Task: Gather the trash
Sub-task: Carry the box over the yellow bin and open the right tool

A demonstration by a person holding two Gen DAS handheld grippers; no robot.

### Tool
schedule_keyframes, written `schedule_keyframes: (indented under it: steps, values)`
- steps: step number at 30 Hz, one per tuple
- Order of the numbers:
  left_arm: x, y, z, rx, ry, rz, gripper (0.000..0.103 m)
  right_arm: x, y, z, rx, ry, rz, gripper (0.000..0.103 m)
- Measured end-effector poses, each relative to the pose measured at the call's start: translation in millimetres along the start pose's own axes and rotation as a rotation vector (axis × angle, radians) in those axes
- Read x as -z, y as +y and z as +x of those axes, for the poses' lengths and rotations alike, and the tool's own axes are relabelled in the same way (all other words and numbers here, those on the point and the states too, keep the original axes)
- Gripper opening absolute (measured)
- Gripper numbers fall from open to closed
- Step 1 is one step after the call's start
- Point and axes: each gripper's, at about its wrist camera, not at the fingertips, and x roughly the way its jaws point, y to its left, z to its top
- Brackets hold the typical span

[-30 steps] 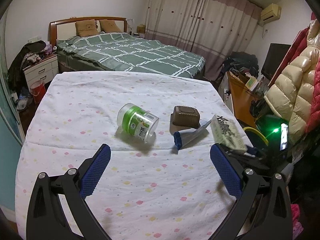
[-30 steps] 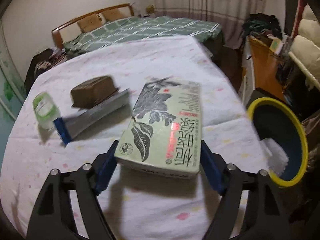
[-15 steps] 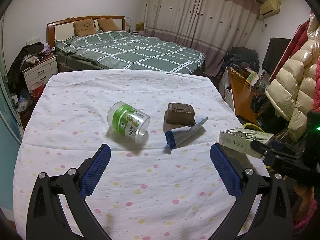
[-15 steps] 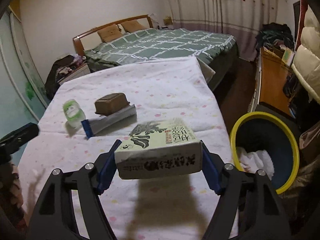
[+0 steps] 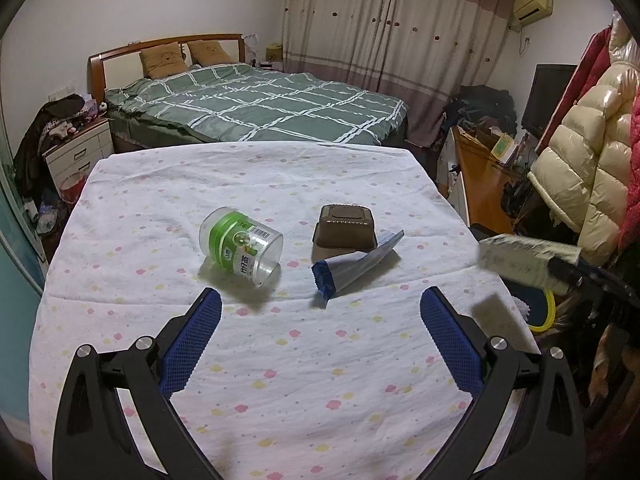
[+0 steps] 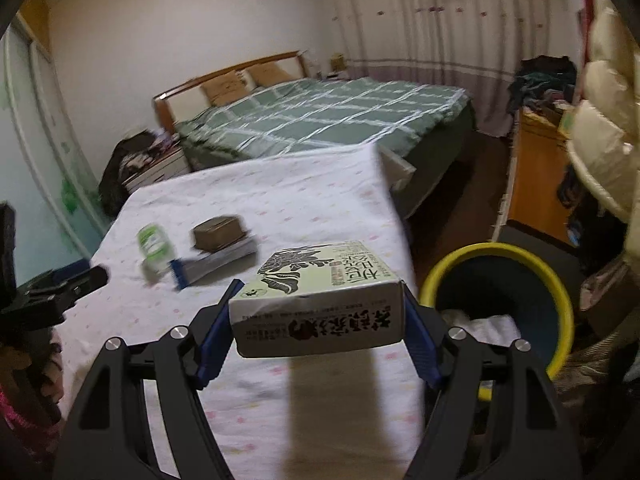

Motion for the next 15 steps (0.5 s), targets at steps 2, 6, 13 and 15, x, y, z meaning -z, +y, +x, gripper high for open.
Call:
schedule_keyframes:
  steps: [2, 6, 13, 15]
  values:
    - [-1, -1, 1, -0.004, 0.002, 0.001, 0.098, -1, -24, -5, 0.053, -0.018, 0.038, 0.07]
    - [-3, -4, 4, -0.016, 0.008, 0.005, 0.098, 3, -69, -7, 0.162, -0.028, 0.098, 0.07]
    - [-9, -10, 6, -0.043, 0.004, 0.014, 0.098, 25, -140, 31, 0.279, 0.049, 0.161, 0.07]
    - [-11, -12, 6, -0.049, 0.004, 0.016, 0.098, 31, -150, 44, 0.289, 0.066, 0.168, 0.071]
